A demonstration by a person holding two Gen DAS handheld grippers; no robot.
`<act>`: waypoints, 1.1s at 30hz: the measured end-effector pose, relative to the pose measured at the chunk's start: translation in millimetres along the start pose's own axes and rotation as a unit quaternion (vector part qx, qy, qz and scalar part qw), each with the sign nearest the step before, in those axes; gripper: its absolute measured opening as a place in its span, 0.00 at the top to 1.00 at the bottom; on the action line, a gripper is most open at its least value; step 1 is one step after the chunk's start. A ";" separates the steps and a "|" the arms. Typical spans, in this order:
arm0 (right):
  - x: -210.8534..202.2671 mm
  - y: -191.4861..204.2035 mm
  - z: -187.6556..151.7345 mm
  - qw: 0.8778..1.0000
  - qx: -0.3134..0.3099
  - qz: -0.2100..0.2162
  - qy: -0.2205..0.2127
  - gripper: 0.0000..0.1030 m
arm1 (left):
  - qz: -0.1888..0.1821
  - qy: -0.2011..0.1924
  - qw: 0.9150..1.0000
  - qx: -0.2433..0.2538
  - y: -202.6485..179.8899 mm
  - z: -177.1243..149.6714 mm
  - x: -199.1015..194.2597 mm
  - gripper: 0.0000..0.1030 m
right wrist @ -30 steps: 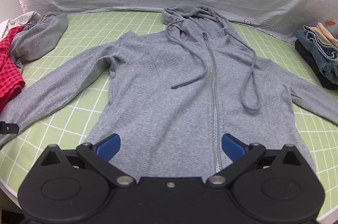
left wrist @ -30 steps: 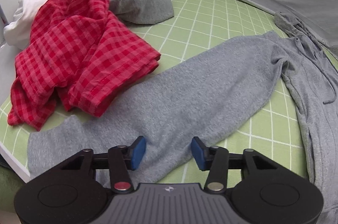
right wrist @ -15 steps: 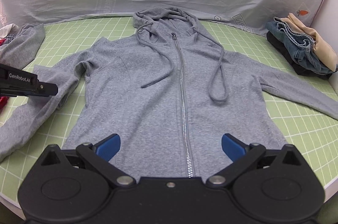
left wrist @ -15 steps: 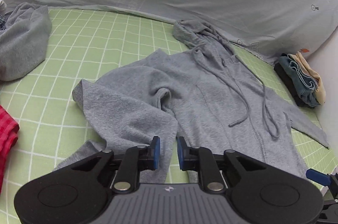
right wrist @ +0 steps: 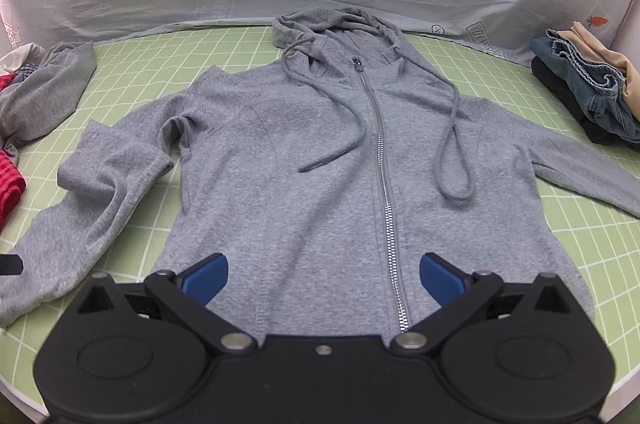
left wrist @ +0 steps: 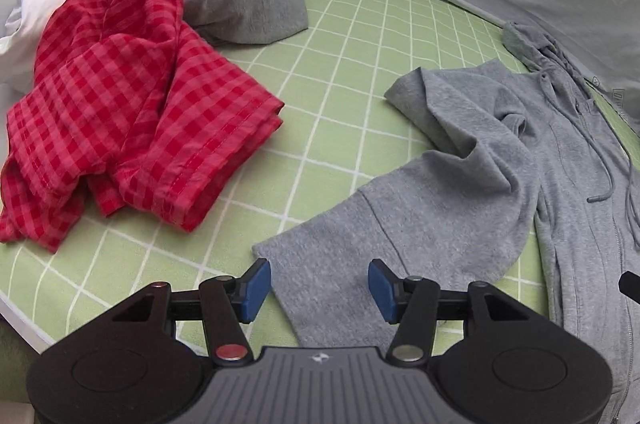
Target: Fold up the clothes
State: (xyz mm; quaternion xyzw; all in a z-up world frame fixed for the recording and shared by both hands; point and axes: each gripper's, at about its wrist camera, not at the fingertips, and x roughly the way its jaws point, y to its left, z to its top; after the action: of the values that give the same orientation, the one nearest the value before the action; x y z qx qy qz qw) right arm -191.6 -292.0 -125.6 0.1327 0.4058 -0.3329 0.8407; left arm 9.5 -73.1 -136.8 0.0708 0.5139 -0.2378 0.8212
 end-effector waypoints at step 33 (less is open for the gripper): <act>0.7 -198.2 68.7 0.995 0.070 0.005 -0.078 0.00 | -0.264 -0.096 0.948 0.151 -324.1 75.2 -35.5 0.73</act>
State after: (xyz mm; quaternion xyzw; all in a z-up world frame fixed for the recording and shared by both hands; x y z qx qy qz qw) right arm -282.8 -473.5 -73.2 0.1667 0.3144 -0.3654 0.8601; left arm -92.4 -373.1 -29.3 0.0327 0.3904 -0.5268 0.7543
